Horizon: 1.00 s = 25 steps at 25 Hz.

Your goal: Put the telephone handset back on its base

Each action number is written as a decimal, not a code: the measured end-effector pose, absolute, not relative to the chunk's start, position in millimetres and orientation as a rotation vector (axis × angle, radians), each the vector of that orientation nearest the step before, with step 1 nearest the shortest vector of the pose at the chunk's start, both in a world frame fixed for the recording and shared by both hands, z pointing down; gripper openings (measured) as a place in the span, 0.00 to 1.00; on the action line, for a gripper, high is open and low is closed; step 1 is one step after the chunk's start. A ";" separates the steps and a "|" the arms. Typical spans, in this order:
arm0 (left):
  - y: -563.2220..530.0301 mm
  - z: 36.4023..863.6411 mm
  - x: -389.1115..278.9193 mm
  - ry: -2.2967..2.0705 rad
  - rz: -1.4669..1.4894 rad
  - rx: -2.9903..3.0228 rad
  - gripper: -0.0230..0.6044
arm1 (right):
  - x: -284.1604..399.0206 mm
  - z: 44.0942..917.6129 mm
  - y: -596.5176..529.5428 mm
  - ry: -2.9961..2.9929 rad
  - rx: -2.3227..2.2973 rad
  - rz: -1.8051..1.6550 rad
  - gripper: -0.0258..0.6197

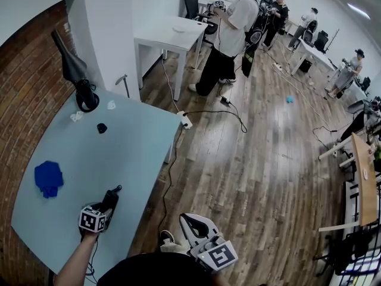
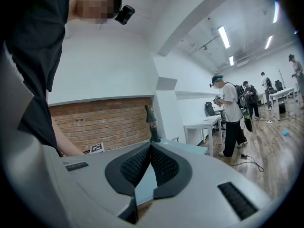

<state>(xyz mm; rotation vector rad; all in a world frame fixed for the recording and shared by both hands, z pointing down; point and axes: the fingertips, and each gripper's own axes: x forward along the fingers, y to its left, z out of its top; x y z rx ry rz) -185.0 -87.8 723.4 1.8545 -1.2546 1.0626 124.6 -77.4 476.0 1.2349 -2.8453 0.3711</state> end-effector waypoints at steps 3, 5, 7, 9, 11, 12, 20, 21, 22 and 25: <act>-87.9 719.2 -188.1 -1.304 1.150 1.849 0.42 | 125.7 476.0 -78.6 -2.847 1.234 0.372 0.07; -84.4 720.5 -191.1 -1.323 1.183 1.820 0.42 | 126.0 475.9 -79.3 -2.849 1.232 0.369 0.07; -80.8 724.0 -192.6 -1.349 1.196 1.786 0.42 | 127.2 476.4 -79.8 -2.851 1.228 0.365 0.07; -79.4 728.0 -192.6 -1.383 1.210 1.762 0.42 | 128.6 477.1 -80.0 -2.852 1.221 0.366 0.07; -80.7 731.0 -189.3 -1.407 1.225 1.741 0.42 | 130.2 477.6 -80.5 -2.851 1.212 0.368 0.07; -82.1 732.0 -186.8 -1.416 1.236 1.732 0.42 | 131.4 477.8 -81.0 -2.852 1.208 0.369 0.07; -85.0 738.1 -185.8 -1.450 1.355 1.735 0.43 | 146.6 480.7 -85.9 -2.862 1.199 0.372 0.07; -85.2 738.6 -184.6 -1.437 1.355 1.748 0.43 | 148.4 481.5 -87.3 -2.864 1.199 0.372 0.07; -85.3 738.8 -182.9 -1.422 1.349 1.765 0.45 | 150.1 482.2 -88.5 -2.865 1.198 0.373 0.07; -87.2 736.7 -179.0 -1.393 1.274 1.807 0.47 | 155.3 484.7 -92.2 -2.863 1.191 0.375 0.07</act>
